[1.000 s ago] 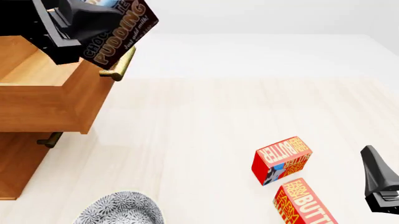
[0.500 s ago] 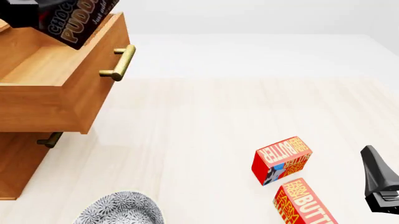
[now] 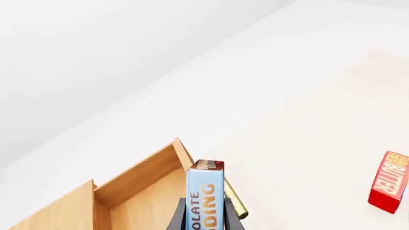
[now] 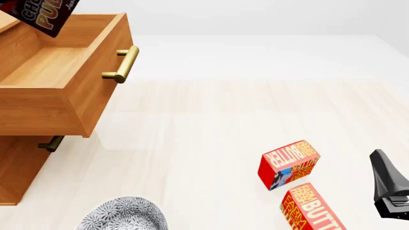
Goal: Put the chocolate pudding in the top drawer of the cabinet and close it.
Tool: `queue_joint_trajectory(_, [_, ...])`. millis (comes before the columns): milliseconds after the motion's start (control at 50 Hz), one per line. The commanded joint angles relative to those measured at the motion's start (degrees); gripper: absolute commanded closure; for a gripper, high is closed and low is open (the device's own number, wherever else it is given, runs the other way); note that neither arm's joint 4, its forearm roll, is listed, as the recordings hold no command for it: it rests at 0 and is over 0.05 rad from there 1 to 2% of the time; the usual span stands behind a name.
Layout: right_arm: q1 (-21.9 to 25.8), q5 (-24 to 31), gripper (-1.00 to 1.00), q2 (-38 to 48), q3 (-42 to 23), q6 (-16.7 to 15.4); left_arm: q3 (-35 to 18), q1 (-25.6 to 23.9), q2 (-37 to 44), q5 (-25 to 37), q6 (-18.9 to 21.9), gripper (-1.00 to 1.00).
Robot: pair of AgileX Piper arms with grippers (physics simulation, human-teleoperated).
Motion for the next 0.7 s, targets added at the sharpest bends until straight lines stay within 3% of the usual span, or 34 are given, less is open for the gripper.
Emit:
queue_joint_trajectory(20, [0.0, 0.1, -1.0, 0.0, 0.0, 0.2, 0.4, 5.3, 1.0, -1.1, -0.1, 1.0])
queue_joint_trajectory(100, [0.0, 0.1, -1.0, 0.0, 0.0, 0.2, 2.4, 9.6, 0.4, -1.8, 1.7, 1.0])
queue_joint_trajectory(140, [0.0, 0.1, -1.0, 0.0, 0.0, 0.2, 3.2, 8.0, 0.8, -2.6, 2.1, 1.0])
queue_joint_trajectory(220, [0.0, 0.1, -1.0, 0.0, 0.0, 0.2, 3.7, 9.6, 1.7, -3.5, 2.5, 1.0])
queue_joint_trajectory(320, [0.0, 0.1, -1.0, 0.0, 0.0, 0.2, 4.7, 12.8, 2.4, -5.2, 2.4, 1.0])
queue_joint_trajectory(380, [0.0, 0.1, -1.0, 0.0, 0.0, 0.2, 6.6, 15.4, 2.4, -7.0, 4.3, 1.0])
queue_joint_trajectory(440, [0.0, 0.1, -1.0, 0.0, 0.0, 0.2, 6.1, 14.6, 3.7, -7.2, 3.2, 1.0])
queue_joint_trajectory(500, [0.0, 0.1, -1.0, 0.0, 0.0, 0.2, 8.4, 17.8, 4.0, -9.4, 5.6, 1.0])
queue_joint_trajectory(560, [0.0, 0.1, -1.0, 0.0, 0.0, 0.2, 8.6, 17.0, 5.9, -9.6, 4.5, 1.0])
queue_joint_trajectory(700, [0.0, 0.1, -1.0, 0.0, 0.0, 0.2, 11.2, 19.2, 6.1, -12.5, 6.8, 1.0])
